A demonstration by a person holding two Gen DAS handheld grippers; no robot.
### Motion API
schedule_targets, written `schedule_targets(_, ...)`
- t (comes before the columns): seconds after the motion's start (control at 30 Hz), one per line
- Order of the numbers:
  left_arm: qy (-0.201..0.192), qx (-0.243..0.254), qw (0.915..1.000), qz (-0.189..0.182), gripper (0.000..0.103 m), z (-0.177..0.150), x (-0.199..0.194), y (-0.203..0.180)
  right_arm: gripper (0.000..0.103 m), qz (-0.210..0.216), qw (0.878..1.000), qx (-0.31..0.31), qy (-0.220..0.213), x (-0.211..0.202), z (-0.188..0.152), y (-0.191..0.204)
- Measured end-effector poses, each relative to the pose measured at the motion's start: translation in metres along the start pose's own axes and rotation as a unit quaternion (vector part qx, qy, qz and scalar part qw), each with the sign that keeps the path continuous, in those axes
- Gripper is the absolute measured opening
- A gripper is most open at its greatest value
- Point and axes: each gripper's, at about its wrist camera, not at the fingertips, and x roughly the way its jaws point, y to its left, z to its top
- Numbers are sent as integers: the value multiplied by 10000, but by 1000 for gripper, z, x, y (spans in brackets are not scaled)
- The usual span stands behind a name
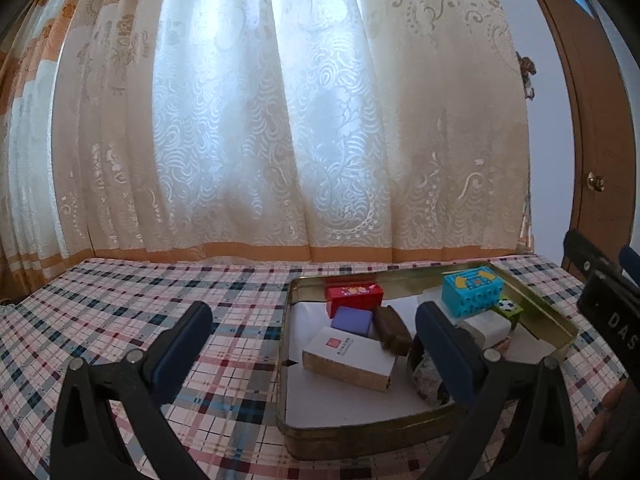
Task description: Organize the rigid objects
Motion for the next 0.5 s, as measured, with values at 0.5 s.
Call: schedule_targets(0.5, 48, 59, 9996, -290, 103, -1, -5, -8, 91, 46, 10000, -85, -24, 0, 0, 3)
